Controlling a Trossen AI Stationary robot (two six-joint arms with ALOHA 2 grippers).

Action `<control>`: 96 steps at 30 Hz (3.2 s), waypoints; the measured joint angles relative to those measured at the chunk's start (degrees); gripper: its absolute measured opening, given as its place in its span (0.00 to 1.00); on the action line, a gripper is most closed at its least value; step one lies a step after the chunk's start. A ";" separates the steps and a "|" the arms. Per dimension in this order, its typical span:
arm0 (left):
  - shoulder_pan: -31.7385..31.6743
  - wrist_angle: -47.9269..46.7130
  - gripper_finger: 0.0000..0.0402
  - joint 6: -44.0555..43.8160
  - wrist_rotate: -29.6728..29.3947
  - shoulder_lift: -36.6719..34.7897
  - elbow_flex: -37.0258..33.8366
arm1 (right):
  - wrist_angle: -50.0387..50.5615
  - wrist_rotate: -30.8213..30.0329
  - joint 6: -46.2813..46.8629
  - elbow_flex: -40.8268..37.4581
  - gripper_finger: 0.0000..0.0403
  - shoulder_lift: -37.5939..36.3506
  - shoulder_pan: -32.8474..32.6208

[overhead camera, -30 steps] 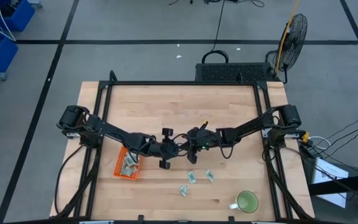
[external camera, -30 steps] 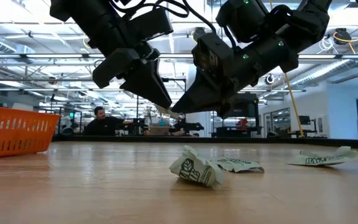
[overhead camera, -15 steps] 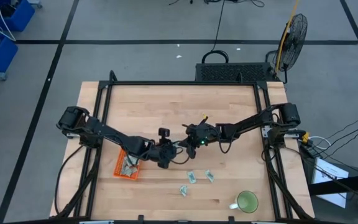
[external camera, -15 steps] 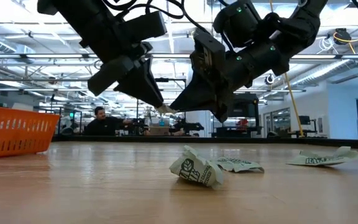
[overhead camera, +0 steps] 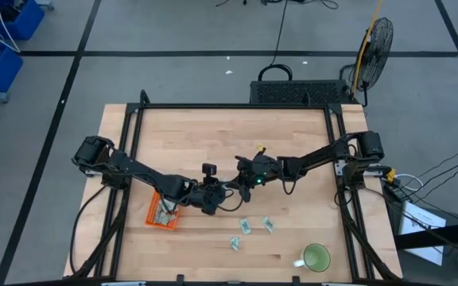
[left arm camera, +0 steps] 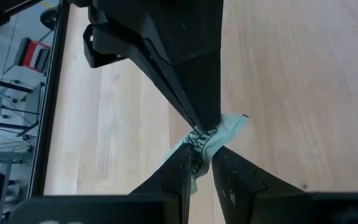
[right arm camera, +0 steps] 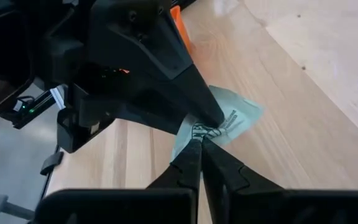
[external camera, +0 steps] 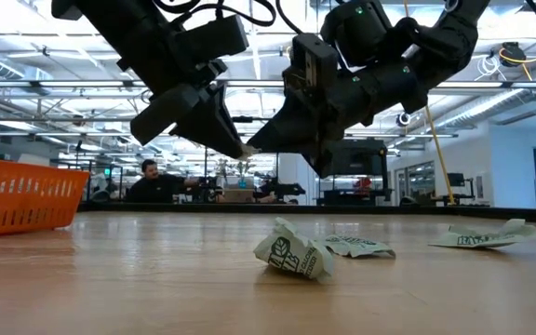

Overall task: Pick and place Stevia / Truvia into bins
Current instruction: Put the white stevia packet into the orange bin

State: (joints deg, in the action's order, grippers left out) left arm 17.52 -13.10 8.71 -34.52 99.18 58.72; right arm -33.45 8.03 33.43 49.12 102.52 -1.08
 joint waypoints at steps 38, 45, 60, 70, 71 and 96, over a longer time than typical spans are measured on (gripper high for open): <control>3.75 -28.60 0.02 -21.15 0.51 -10.20 2.46 | 7.34 -0.50 -5.82 -0.02 0.28 0.04 1.84; 8.30 -53.14 0.01 -53.39 29.25 -16.41 3.93 | 8.86 -0.50 -6.34 0.00 0.28 0.04 1.86; 14.58 -56.72 0.23 -73.32 31.42 -15.85 -1.83 | 9.32 -0.48 -7.90 0.00 0.28 0.04 1.86; 10.35 -57.43 0.30 -62.17 29.55 -15.82 1.79 | 8.43 -0.26 -21.23 0.87 0.28 0.01 -1.92; 9.61 -57.36 0.30 -60.88 29.11 -15.82 2.97 | 9.35 -0.30 -22.03 1.28 0.28 -0.36 -2.62; -0.99 -43.74 0.30 -38.39 13.03 -15.85 11.41 | 54.32 -16.96 3.03 4.44 0.28 -11.63 -24.81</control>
State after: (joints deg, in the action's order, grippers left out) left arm 16.53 -56.84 -29.68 -21.50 83.33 70.13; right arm 20.86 -8.93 36.46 53.56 90.89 -25.89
